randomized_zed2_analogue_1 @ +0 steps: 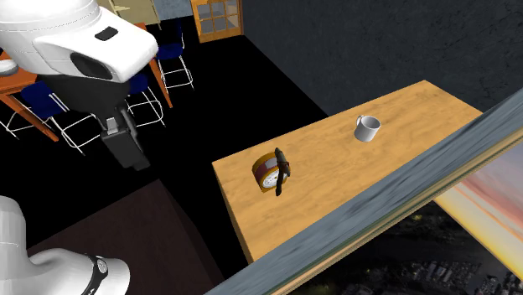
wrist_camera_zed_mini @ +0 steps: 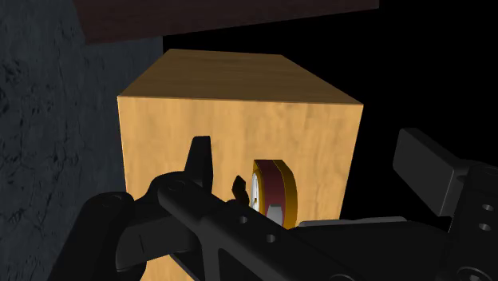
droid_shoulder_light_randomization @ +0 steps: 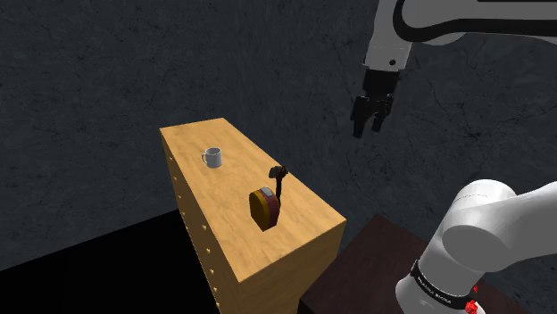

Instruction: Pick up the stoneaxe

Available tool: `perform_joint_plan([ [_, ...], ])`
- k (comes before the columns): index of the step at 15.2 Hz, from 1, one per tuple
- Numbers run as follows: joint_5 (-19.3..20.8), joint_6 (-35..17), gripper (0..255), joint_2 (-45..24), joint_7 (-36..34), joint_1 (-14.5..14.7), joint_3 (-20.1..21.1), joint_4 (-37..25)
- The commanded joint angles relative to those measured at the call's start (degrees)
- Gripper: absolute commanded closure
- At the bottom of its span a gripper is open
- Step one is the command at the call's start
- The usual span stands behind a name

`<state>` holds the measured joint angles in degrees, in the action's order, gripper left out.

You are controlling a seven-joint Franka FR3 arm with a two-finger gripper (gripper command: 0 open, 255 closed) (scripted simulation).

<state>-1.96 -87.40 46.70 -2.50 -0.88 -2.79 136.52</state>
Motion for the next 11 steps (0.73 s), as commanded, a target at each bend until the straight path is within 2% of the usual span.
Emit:
perform_joint_plan([
  [1, 0.0, 0.0, 0, 0.0, 0.0, 0.0, 0.0, 0.0],
  [6, 2.2, -12.3, 0, -3.8, 7.1, 1.1, -2.8, 5.5],
  [11, 3.5, -25.1, 0, -10.5, 14.2, 2.5, -5.7, 8.5],
])
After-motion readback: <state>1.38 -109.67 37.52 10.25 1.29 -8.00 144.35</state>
